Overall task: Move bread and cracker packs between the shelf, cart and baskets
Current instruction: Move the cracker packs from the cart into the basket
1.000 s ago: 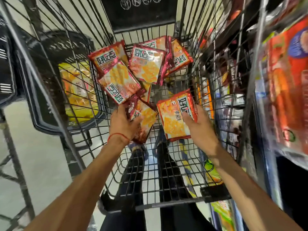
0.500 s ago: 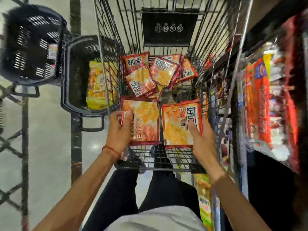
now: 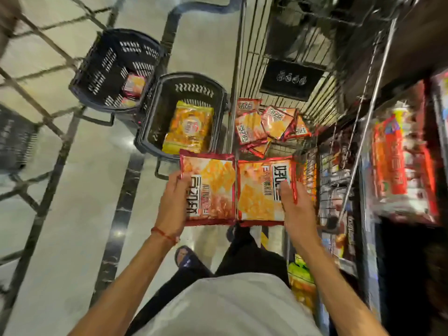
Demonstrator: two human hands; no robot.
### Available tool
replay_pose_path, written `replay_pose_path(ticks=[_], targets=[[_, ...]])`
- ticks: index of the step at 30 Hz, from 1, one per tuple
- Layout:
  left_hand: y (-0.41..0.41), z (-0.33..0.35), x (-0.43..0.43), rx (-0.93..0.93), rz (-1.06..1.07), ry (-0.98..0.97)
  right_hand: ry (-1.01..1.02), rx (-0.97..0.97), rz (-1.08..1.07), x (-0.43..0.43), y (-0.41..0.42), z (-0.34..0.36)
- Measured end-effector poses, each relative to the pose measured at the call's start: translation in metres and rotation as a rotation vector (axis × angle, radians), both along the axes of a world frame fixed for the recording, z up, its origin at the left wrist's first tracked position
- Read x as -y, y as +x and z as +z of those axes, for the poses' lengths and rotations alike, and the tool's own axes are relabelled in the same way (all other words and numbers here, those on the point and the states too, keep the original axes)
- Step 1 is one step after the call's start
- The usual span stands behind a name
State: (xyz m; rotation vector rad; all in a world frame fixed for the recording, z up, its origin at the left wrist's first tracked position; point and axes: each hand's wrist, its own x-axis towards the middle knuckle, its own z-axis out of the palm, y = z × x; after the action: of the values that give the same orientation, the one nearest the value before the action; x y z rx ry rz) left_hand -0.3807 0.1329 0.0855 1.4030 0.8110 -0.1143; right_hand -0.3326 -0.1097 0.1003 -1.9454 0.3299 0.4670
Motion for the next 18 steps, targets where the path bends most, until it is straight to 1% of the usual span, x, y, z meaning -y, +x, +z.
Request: replay_pose_path(ticks=[3, 9, 11, 14, 18], targets=[[-0.048, 0.006, -0.041, 0.01, 0.081, 0.029, -0.031, 0.033, 0.057, -0.049, -0.03, 0.006], [-0.119, 0.015, -0.117, 0.02, 0.215, 0.131, 0.079, 0.029, 0.115, -0.138, -0.069, 0.019], [-0.13, 0.014, -0.139, -0.004, 0.267, 0.157, 0.115, 0.015, 0.151, -0.16, -0.069, 0.018], [-0.134, 0.013, -0.17, -0.021, 0.355, 0.136, 0.074, 0.037, 0.217, -0.196, -0.064, 0.019], [-0.122, 0.01, -0.213, -0.015, 0.373, 0.158, 0.078, 0.008, 0.243, -0.243, -0.049, 0.009]])
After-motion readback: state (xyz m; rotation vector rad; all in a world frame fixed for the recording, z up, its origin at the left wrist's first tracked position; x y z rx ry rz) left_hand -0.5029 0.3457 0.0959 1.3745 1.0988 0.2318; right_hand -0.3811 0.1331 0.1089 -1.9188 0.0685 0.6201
